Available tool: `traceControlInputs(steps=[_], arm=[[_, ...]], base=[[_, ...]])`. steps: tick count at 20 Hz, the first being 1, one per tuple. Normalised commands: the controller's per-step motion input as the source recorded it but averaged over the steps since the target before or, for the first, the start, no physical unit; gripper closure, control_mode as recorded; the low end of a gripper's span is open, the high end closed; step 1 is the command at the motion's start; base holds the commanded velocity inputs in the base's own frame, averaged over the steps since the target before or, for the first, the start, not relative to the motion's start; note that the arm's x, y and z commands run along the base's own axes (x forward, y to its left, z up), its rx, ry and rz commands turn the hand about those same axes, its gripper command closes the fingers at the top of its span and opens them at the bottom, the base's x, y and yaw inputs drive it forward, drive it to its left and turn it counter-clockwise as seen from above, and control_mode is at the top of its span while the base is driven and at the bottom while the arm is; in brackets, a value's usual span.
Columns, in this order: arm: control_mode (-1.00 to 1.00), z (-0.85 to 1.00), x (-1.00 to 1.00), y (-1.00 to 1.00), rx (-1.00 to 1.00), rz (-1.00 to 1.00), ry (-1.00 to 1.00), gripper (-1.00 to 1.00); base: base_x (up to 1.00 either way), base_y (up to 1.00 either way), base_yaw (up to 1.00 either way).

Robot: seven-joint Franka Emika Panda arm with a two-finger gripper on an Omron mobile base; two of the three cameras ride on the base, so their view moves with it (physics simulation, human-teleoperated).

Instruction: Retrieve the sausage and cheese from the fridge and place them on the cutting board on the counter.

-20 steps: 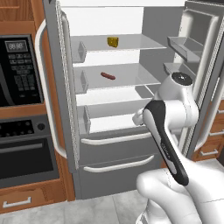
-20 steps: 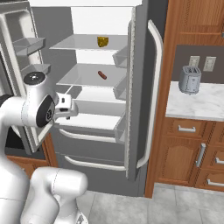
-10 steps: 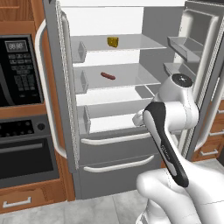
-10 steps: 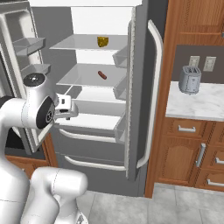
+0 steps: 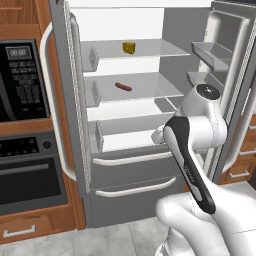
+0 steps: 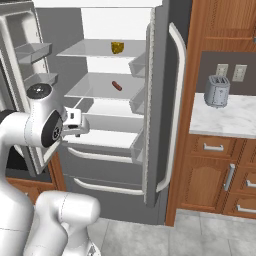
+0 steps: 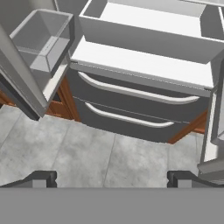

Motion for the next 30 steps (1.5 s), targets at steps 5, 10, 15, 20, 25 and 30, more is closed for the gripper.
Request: traceControlInputs(steps=[5, 10, 15, 20, 25, 30], arm=[[-1.0, 0.0, 0.0, 0.0, 0.0, 0.0, 0.0, -1.0], [-1.0, 0.0, 0.0, 0.0, 0.0, 0.0, 0.0, -1.0], [-1.0, 0.0, 0.0, 0.0, 0.0, 0.0, 0.0, -1.0], [-1.0, 0.0, 0.2, 0.08, -0.03, -0.03, 0.09, -1.0], [-1.0, 0.01, 0.48, 0.3, -0.12, -0.13, 0.35, -1.0], [-1.0, 0.0, 0.33, 0.15, -0.06, -0.05, 0.32, -1.0]], base=[[0.0, 0.0, 0.0], [0.0, 0.0, 0.0], [0.0, 0.0, 0.0], [0.0, 0.0, 0.0], [0.0, 0.0, 0.0], [0.0, 0.0, 0.0]])
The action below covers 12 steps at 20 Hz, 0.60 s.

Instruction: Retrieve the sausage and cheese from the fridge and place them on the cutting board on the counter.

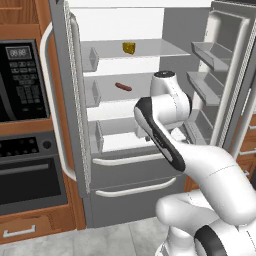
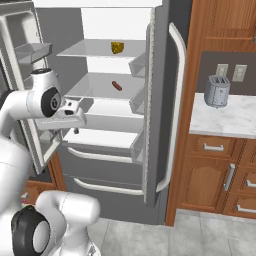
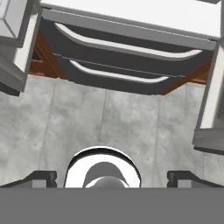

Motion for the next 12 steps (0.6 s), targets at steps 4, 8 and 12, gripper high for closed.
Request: traceControlInputs(steps=[4, 8, 12], arm=[[-1.0, 0.0, 0.0, 0.0, 0.0, 0.0, 0.0, -1.0], [-1.0, 0.0, 0.0, 0.0, 0.0, 0.0, 0.0, -1.0], [-1.0, 0.0, 0.0, 0.0, 0.0, 0.0, 0.0, -1.0]], base=[[0.0, 0.0, 0.0], [0.0, 0.0, 0.0], [0.0, 0.0, 0.0]])
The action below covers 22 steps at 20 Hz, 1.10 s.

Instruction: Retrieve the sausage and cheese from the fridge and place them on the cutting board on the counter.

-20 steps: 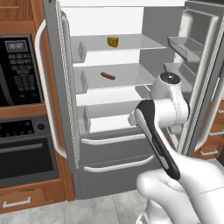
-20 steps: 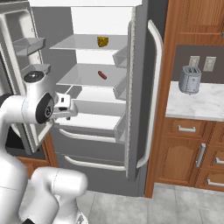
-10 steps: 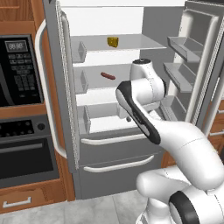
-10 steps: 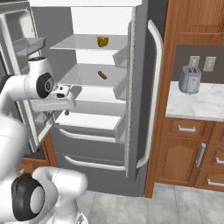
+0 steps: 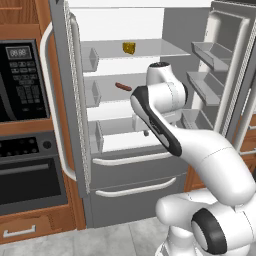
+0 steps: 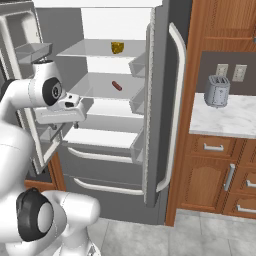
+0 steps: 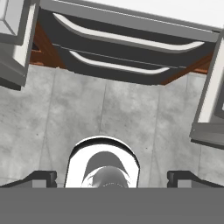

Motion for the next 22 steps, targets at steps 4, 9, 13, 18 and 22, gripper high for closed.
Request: traceControlInputs(steps=[4, 9, 13, 18, 22], arm=[[-1.0, 0.0, 0.0, 0.0, 0.0, 0.0, 0.0, -1.0], [-1.0, 0.0, 0.0, 0.0, 0.0, 0.0, 0.0, -1.0], [1.0, 0.0, 0.0, 0.0, 0.0, 0.0, 0.0, -1.0], [1.0, 0.0, 0.0, 0.0, 0.0, 0.0, 0.0, -1.0], [1.0, 0.0, 0.0, 0.0, 0.0, 0.0, 0.0, -1.0]], base=[[0.0, 0.0, 0.0], [0.0, 0.0, 0.0], [0.0, 0.0, 0.0], [0.0, 0.0, 0.0], [-0.02, -0.01, 0.0]])
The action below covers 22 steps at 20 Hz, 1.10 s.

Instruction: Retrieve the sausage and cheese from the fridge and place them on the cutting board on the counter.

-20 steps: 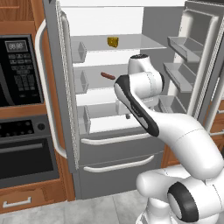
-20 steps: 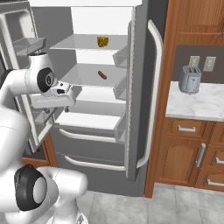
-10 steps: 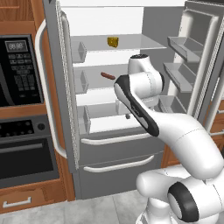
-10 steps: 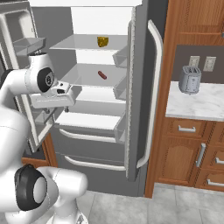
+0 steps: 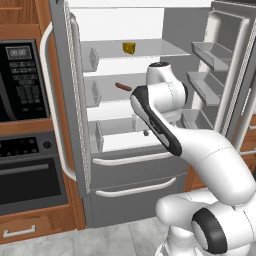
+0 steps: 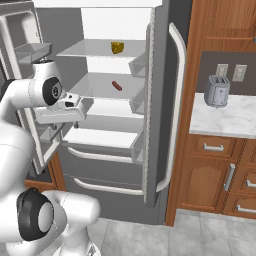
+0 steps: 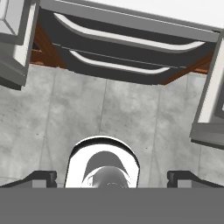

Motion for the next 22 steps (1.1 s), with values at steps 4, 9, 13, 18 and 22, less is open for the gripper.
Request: traceControlInputs(steps=[4, 9, 13, 18, 22], arm=[[1.0, 0.0, 0.0, 0.0, 0.0, 0.0, 0.0, -1.0], [1.0, 0.0, 0.0, 0.0, 0.0, 0.0, 0.0, -1.0], [1.0, 0.0, 0.0, 0.0, 0.0, 0.0, 0.0, -1.0], [1.0, 0.0, 0.0, 0.0, 0.0, 0.0, 0.0, -1.0], [1.0, 0.0, 0.0, 0.0, 0.0, 0.0, 0.0, -1.0]], base=[[0.56, 0.05, -0.04], [0.62, 0.04, 0.0], [0.44, 0.11, 0.0], [0.55, 0.02, 0.0], [0.63, 0.05, 0.0]])
